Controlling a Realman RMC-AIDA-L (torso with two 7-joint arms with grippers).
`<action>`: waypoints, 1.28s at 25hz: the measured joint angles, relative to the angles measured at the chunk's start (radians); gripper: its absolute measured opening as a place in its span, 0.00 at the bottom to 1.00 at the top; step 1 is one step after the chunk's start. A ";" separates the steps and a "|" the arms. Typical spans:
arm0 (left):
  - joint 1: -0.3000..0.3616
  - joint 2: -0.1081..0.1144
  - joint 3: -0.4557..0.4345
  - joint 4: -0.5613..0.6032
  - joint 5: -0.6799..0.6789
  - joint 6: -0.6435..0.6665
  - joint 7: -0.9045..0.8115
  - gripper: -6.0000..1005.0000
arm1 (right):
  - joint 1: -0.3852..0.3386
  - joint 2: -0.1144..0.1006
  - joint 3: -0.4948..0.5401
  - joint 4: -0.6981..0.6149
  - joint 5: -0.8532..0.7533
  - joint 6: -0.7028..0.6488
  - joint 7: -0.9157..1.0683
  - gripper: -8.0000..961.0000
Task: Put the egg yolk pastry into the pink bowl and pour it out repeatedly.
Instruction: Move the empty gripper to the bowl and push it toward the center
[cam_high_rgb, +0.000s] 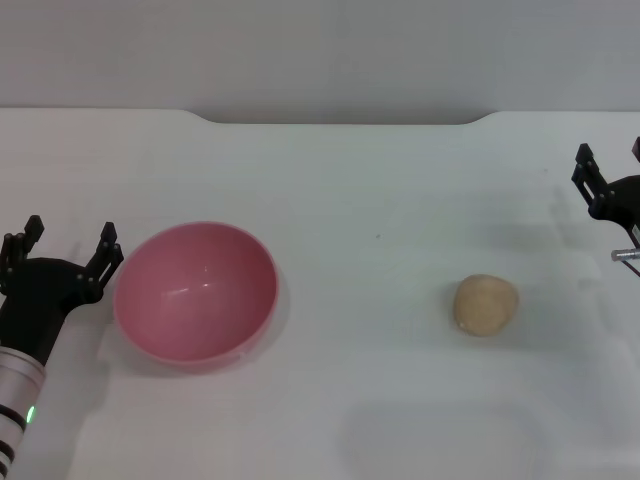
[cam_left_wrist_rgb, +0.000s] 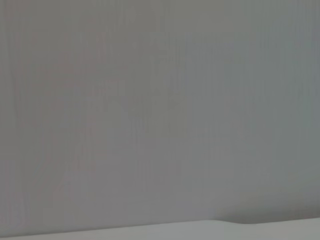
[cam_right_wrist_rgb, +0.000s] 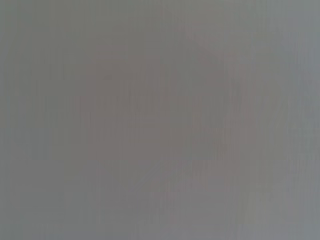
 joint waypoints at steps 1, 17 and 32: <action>0.000 0.000 0.000 0.000 0.000 0.000 0.000 0.85 | 0.000 0.000 0.000 0.000 0.000 0.000 0.000 0.70; -0.004 0.001 -0.007 -0.001 0.000 0.001 -0.001 0.85 | 0.006 0.000 0.002 -0.003 0.000 0.000 0.000 0.70; -0.262 0.024 -0.008 0.197 0.017 -0.109 -0.528 0.85 | 0.001 0.000 0.002 0.002 0.000 0.002 0.000 0.70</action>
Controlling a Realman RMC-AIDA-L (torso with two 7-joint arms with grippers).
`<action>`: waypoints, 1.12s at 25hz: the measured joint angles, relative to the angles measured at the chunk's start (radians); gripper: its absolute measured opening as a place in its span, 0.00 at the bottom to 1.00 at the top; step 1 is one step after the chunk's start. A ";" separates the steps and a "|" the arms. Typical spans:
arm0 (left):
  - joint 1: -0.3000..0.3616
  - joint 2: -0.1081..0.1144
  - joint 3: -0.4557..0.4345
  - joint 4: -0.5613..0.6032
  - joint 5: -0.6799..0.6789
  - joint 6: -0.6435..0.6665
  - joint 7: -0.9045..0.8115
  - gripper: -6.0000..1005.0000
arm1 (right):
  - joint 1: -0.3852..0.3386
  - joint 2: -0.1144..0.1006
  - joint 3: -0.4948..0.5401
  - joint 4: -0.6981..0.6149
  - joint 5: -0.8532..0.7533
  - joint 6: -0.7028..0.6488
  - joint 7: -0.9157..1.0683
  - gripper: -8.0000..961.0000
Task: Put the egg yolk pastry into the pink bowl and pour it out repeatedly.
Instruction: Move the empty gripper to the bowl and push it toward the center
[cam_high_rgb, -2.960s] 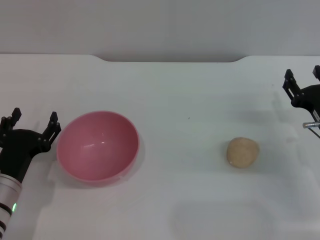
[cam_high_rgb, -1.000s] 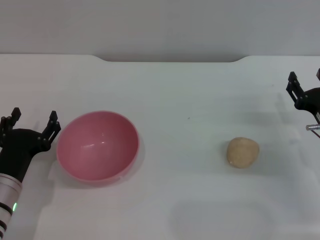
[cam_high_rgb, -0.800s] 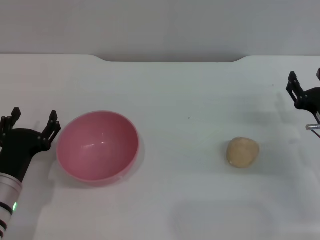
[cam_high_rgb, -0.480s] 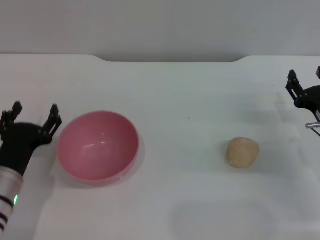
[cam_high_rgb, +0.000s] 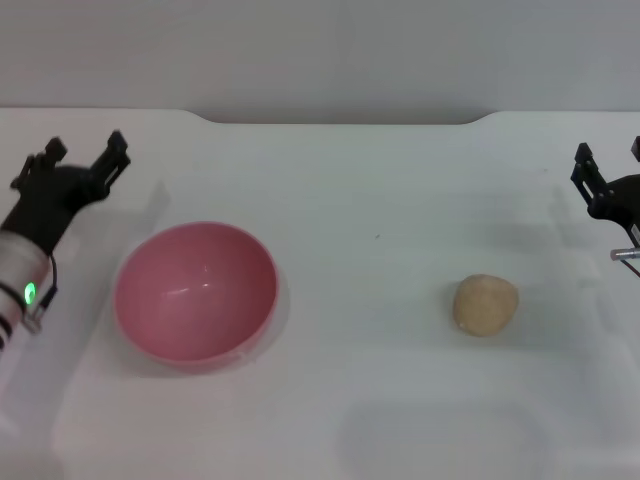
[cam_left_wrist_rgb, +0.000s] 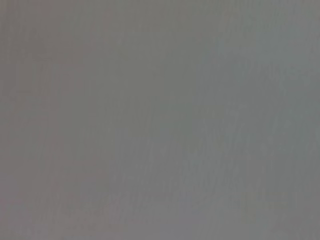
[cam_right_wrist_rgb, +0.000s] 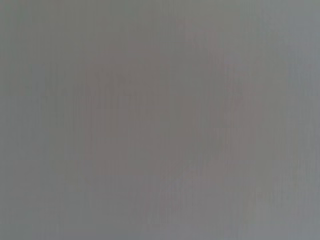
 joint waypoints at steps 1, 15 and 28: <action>-0.030 0.006 0.000 0.025 0.009 -0.016 -0.040 0.85 | 0.000 0.000 0.000 0.000 0.000 0.000 0.000 0.70; -0.277 0.073 0.733 0.634 0.237 -0.162 -1.159 0.85 | -0.001 0.003 0.000 0.003 0.000 0.000 0.000 0.70; -0.006 0.088 1.512 1.399 0.360 0.316 -2.030 0.85 | 0.007 0.002 0.005 0.001 0.000 0.000 0.000 0.70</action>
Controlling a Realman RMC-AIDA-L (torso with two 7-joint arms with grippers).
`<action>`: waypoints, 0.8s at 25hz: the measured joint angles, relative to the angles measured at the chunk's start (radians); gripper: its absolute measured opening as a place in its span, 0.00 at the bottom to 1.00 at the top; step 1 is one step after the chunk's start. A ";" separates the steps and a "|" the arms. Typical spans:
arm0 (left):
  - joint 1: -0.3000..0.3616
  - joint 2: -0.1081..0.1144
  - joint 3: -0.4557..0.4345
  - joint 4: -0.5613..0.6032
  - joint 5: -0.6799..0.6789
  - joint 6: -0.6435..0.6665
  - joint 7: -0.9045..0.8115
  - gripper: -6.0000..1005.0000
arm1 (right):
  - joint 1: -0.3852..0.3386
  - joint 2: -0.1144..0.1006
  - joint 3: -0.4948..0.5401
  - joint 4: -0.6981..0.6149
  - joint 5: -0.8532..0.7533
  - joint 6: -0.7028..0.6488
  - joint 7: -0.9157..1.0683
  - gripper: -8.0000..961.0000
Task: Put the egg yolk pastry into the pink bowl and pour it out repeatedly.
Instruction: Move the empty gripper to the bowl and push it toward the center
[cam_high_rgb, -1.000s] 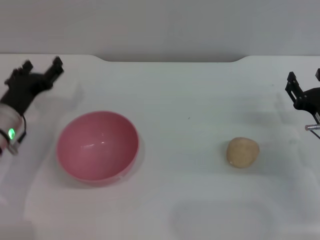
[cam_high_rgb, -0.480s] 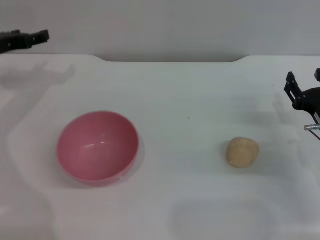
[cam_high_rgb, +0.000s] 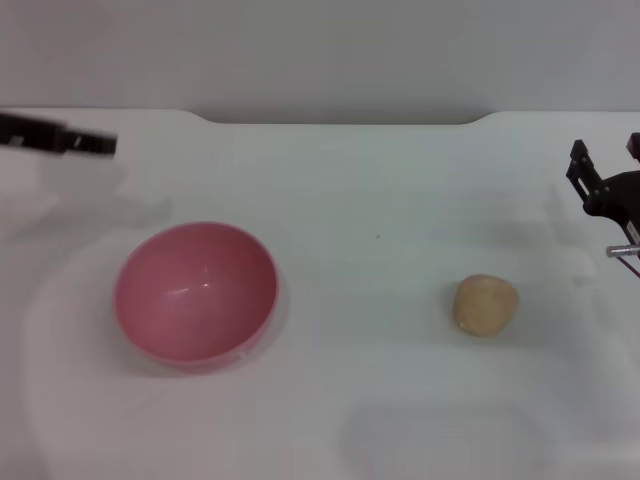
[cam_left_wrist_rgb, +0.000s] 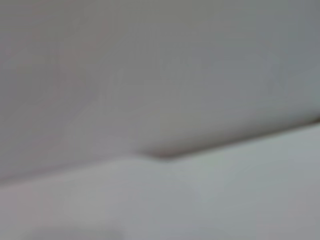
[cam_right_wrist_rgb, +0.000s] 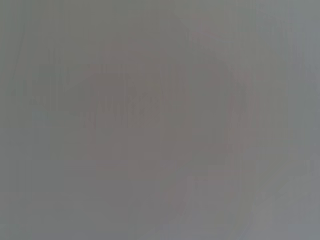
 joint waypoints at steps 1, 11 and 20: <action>0.000 0.002 -0.015 0.016 0.026 0.055 -0.026 0.85 | 0.000 0.000 0.000 0.000 0.000 0.000 0.000 0.70; 0.028 -0.002 -0.067 0.046 0.061 0.208 -0.108 0.85 | 0.005 -0.005 0.048 -0.013 0.000 0.000 0.000 0.70; -0.011 -0.030 -0.030 0.025 0.132 0.252 -0.196 0.85 | 0.058 -0.005 0.049 -0.013 0.002 0.079 -0.009 0.70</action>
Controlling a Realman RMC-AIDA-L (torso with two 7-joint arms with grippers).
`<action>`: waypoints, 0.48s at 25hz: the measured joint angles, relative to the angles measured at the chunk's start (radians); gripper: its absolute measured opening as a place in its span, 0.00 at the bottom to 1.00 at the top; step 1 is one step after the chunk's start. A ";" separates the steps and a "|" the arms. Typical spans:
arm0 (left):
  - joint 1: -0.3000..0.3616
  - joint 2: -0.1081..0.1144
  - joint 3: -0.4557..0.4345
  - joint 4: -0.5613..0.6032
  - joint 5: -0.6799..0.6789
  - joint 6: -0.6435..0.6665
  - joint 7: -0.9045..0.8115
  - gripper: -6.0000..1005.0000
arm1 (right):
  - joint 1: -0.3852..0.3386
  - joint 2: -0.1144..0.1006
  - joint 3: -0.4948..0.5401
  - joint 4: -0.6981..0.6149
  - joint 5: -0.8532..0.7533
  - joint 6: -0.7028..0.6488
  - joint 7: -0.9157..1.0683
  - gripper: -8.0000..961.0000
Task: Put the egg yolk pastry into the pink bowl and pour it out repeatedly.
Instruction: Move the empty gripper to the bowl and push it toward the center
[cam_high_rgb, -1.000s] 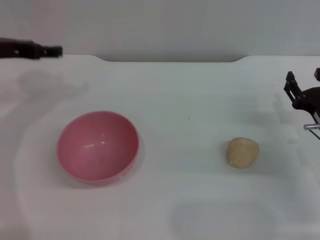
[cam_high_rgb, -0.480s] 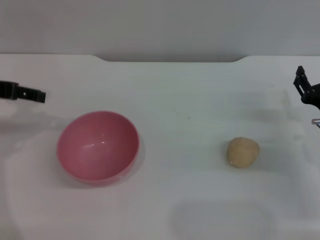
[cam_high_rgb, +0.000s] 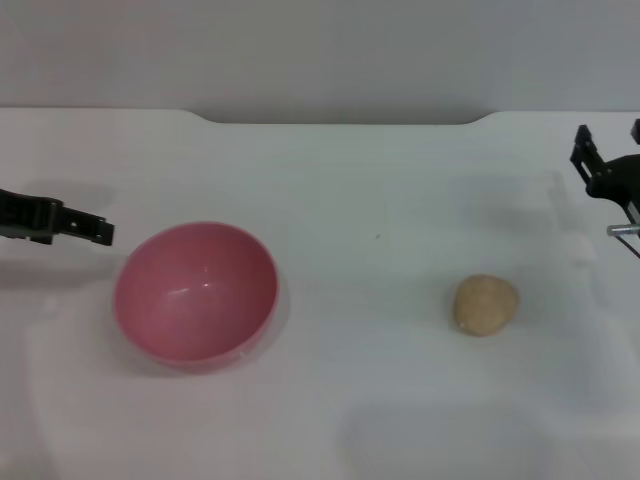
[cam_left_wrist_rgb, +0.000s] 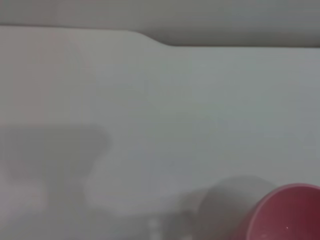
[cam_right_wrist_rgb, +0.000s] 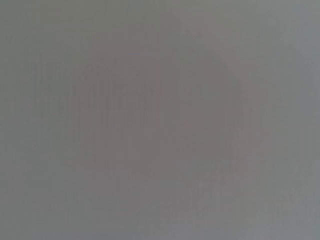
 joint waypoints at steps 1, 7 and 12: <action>0.000 0.000 0.000 0.000 0.000 0.000 0.000 0.85 | 0.000 0.000 0.000 0.000 0.000 0.000 0.000 0.70; -0.042 -0.005 0.058 -0.053 0.019 0.005 0.003 0.85 | 0.009 0.000 0.000 0.000 0.000 0.008 -0.001 0.70; -0.074 -0.015 0.086 -0.098 0.072 -0.003 0.009 0.85 | 0.007 0.000 0.011 0.005 0.000 0.007 0.001 0.70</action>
